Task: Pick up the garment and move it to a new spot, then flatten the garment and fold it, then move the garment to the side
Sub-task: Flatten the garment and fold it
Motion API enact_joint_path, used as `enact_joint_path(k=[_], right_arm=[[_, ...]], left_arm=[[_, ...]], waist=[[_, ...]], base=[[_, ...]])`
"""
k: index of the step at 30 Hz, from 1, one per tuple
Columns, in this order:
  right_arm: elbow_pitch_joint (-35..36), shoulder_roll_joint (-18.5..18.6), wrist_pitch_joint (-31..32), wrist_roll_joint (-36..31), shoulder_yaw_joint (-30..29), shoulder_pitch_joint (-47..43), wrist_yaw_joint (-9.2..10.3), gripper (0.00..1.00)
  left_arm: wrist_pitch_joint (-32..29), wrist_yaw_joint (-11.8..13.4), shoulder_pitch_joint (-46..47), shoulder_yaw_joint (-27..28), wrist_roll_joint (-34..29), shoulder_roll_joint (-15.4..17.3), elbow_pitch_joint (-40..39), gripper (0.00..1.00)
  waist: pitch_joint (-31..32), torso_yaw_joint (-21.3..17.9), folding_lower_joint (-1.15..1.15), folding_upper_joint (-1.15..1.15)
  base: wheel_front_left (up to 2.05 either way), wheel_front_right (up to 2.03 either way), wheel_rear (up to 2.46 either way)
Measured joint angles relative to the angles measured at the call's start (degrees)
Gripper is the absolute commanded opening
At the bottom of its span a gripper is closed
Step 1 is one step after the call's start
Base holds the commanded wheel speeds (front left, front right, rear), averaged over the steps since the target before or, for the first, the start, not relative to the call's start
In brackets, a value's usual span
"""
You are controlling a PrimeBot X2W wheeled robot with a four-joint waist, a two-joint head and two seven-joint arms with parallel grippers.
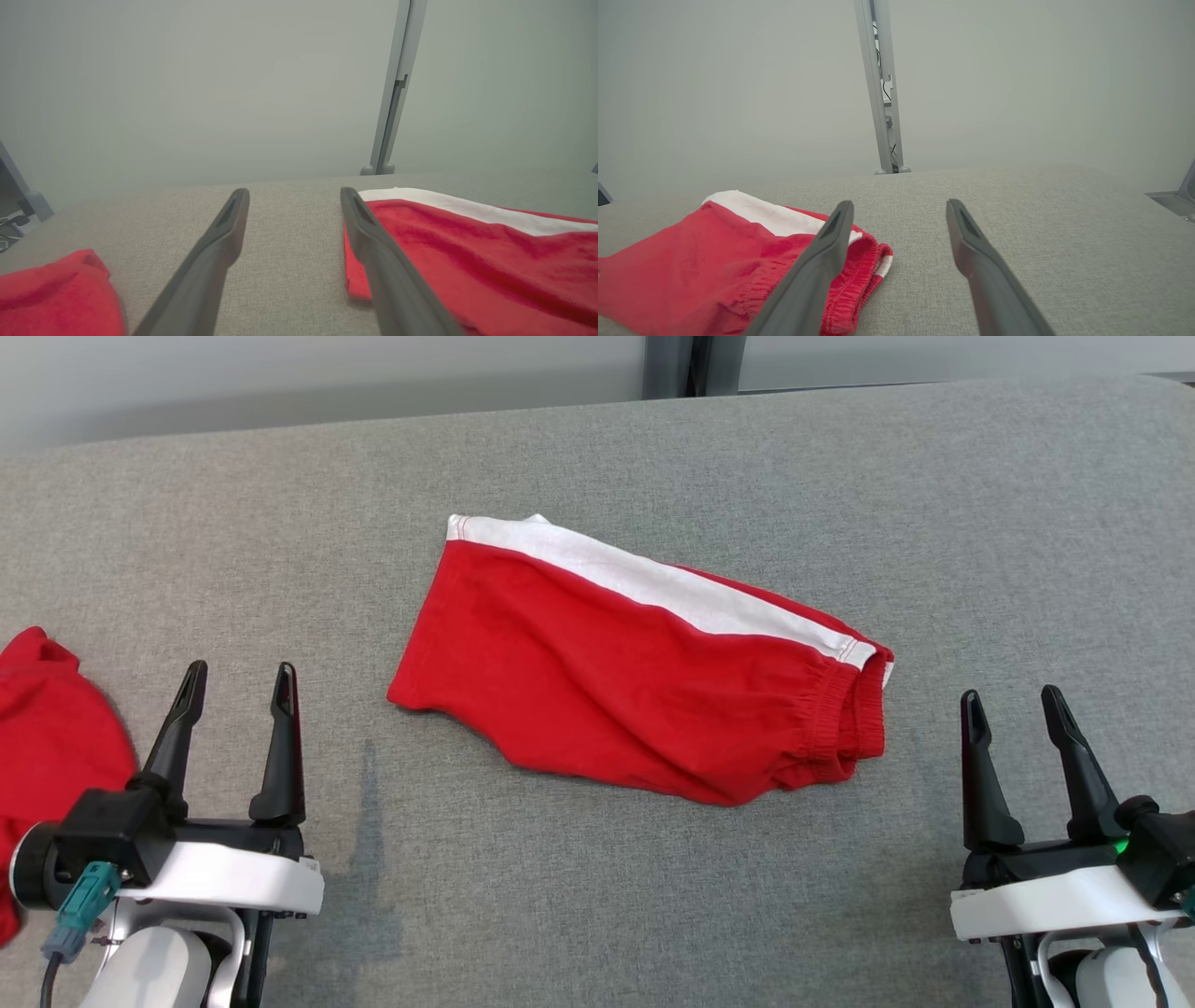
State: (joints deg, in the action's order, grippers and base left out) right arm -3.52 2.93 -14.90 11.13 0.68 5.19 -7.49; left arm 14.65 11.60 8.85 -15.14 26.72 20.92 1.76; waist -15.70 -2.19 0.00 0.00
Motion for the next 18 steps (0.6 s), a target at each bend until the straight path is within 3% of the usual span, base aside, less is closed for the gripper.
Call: enact_joint_path(k=[4,7,18], right_arm=[[0.0,0.0,0.0,0.6,0.3,0.1,0.00,1.00],[-0.1,-0.1,0.0,1.1,0.8,0.2,0.00,1.00],[-0.8,-0.1,0.0,2.6,4.0,2.5,0.00,1.00]], left_arm=[[-0.5,-0.7,1.4,-0.6,0.2,0.1,0.8,1.00],[-2.2,-3.3,5.9,-2.2,0.6,0.1,2.4,1.00],[-17.5,-16.1,22.3,-9.9,6.5,-2.6,20.6,1.00]], waist=[[-0.1,-0.2,0.00,0.00],[-0.6,-0.1,0.00,0.00],[-2.7,-2.6,0.00,0.00]], base=[[0.00,0.00,0.00],[0.00,0.00,0.00],[0.00,0.00,0.00]])
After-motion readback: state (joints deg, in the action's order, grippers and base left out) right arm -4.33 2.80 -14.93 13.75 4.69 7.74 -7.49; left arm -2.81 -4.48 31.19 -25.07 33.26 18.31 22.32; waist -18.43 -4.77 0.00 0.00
